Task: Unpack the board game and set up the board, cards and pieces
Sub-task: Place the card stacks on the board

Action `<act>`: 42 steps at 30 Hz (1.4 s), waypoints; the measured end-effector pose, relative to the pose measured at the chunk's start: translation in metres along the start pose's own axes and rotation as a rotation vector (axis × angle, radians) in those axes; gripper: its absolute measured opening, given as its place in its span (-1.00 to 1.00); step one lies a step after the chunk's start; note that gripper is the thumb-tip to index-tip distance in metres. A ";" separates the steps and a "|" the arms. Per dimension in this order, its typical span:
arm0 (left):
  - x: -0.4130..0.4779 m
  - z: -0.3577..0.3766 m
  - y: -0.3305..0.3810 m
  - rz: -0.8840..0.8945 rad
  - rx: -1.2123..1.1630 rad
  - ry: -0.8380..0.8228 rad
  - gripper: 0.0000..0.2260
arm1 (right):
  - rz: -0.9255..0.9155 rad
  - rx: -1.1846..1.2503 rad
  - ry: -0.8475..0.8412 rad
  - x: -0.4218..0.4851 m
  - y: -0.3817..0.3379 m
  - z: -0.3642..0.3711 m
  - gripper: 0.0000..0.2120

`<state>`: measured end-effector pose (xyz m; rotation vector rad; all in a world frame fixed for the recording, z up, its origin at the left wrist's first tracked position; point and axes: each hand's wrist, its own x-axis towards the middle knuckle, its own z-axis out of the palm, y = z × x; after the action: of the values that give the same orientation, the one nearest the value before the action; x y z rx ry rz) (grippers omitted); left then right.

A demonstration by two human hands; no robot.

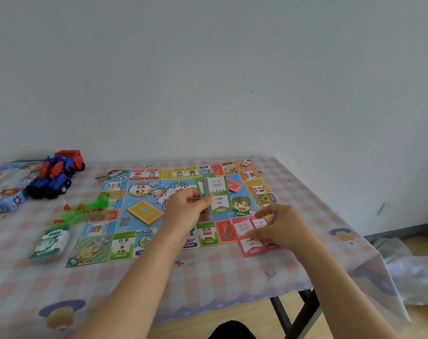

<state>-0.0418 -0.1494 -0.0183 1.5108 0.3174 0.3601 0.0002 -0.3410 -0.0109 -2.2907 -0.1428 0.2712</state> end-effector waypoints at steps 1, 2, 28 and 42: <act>0.000 0.000 0.000 0.000 0.006 -0.001 -0.97 | -0.007 -0.025 0.002 0.001 0.000 0.002 -0.57; 0.000 0.000 0.000 0.000 0.010 -0.001 -0.97 | -0.013 -0.050 0.007 0.002 0.000 0.002 -0.57; -0.003 -0.003 0.002 -0.025 0.049 -0.112 -0.95 | -0.205 0.225 0.138 -0.005 -0.034 0.015 -0.89; -0.005 -0.021 0.004 0.003 0.024 -0.117 -0.96 | -0.165 0.388 0.121 -0.008 -0.052 0.031 -0.86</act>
<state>-0.0555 -0.1327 -0.0148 1.5488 0.2277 0.2699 -0.0156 -0.2856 0.0086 -1.8912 -0.1972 0.0663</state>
